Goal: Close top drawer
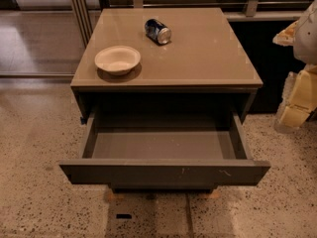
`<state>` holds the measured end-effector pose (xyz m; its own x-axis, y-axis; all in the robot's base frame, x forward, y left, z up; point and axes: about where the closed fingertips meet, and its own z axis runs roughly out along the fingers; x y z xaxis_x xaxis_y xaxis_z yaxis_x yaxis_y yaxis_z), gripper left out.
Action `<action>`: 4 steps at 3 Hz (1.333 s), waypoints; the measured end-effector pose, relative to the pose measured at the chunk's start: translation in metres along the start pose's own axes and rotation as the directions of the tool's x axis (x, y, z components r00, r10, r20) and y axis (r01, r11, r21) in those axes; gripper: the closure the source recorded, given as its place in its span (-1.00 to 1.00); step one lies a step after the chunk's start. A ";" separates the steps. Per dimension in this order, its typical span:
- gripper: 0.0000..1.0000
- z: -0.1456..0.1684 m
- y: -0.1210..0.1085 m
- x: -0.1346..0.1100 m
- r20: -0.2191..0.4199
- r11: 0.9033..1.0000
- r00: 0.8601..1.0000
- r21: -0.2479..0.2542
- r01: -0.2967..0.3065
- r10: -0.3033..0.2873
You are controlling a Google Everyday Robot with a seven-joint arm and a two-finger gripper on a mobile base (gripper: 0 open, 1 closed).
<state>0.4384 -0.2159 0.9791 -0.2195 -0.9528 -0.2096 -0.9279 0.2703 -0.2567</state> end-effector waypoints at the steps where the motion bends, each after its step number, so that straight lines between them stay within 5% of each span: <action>1: -1.00 -0.002 0.000 -0.002 0.001 1.000 1.000 0.019 0.000 0.000; 2: -1.00 0.010 0.024 -0.007 0.072 0.999 0.997 0.019 -0.040 0.039; 3: -1.00 0.071 0.066 -0.007 0.208 0.980 0.959 -0.083 -0.182 0.195; 4: -0.64 0.090 0.084 -0.001 0.257 0.955 0.921 -0.114 -0.274 0.295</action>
Offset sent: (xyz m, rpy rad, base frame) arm -0.0299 0.0314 -0.1408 0.4523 -0.0827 -0.1756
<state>0.3879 -0.1801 0.8725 -0.3981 -0.7621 -0.5106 -0.8605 0.5031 -0.0799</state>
